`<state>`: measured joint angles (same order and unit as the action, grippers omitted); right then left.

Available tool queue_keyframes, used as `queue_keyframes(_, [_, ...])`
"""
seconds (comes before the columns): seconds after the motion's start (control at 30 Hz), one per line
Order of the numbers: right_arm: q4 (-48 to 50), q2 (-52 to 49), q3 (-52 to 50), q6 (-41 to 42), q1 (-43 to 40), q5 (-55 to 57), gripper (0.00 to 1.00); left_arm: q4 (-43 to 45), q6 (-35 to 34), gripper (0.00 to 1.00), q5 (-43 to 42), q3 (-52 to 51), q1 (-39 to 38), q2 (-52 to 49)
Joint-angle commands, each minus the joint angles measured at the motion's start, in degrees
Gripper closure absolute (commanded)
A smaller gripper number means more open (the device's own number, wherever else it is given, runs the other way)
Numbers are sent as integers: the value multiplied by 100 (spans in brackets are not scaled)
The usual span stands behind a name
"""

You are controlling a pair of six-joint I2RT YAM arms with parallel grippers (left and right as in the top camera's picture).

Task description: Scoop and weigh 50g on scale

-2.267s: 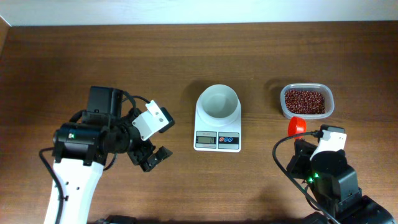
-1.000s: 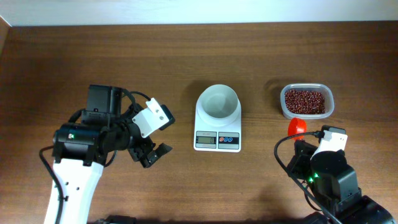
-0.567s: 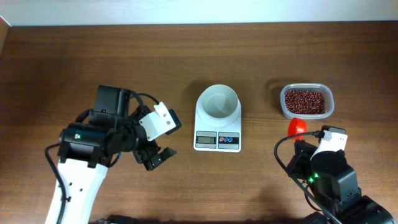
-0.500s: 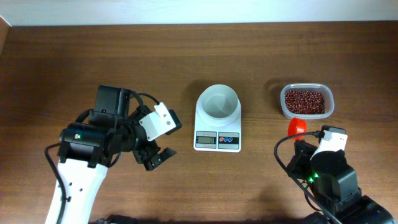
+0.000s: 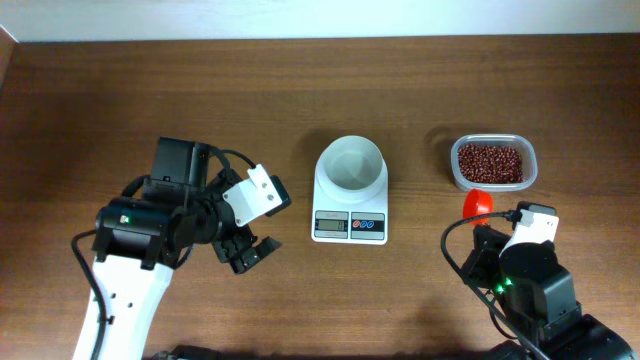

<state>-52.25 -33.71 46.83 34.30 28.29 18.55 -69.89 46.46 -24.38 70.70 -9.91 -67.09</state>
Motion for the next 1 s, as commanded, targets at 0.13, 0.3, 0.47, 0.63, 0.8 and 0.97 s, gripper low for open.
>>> queue_keyframes(0.13, [15,-15,70,26,-28,7,96,-17,-225,1,22,-33,-15,17])
queue_keyframes(0.3, [15,-13,70,26,-28,7,96,-7,-221,1,22,-33,-15,17])
queue_keyframes(0.47, [15,-15,70,26,-28,4,96,-22,-223,1,20,-33,-17,17])
queue_keyframes(0.63, [15,-13,70,26,-28,4,96,-24,-223,1,22,-33,-17,17])
queue_keyframes(0.8, [17,-15,70,24,-28,13,96,-24,-223,1,22,-33,-15,17])
queue_keyframes(0.97, [76,-15,87,-966,-28,162,96,-24,-221,1,22,-33,-17,17])
